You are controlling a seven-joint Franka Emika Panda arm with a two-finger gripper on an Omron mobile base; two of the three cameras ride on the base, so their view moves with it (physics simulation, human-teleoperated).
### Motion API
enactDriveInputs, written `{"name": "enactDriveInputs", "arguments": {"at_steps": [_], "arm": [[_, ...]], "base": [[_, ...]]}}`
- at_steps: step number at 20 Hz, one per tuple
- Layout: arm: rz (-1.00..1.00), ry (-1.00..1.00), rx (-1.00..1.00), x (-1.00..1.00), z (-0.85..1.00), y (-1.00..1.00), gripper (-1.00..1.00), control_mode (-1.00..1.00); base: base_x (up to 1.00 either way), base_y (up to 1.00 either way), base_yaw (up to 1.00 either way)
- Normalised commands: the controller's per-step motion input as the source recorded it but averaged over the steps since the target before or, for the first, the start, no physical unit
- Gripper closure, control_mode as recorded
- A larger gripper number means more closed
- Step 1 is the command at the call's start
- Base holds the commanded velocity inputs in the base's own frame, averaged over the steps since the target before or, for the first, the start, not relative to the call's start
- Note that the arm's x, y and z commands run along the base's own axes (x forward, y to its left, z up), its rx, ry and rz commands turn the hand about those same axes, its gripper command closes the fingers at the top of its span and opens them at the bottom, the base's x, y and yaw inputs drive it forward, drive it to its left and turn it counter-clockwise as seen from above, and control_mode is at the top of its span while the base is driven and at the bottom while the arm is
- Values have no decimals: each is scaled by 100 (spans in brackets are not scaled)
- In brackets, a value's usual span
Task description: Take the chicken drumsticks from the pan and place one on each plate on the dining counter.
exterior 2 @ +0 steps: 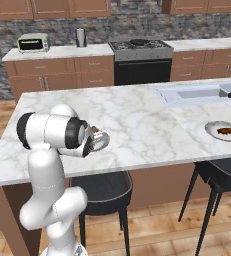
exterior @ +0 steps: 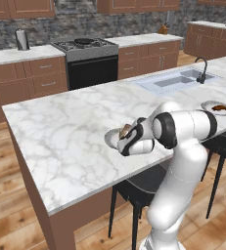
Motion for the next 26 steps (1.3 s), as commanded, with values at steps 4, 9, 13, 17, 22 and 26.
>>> {"name": "enactDriveInputs", "arguments": {"at_steps": [4, 9, 13, 17, 22, 26], "arm": [[0, 9, 12, 57, 23, -40, -100, -100], [0, 33, 2, 59, 25, -38, -100, -100], [3, 76, -26, 67, 10, -9, -100, -100], [14, 89, -44, 46, 0, 6, -100, -100], [27, 87, -62, -8, 7, 15, -100, -100], [7, 48, -45, -32, 24, -24, -100, -100]], "base": [[0, 0, 0], [0, 0, 0], [0, 0, 0], [0, 0, 0], [0, 0, 0], [0, 0, 0]]}}
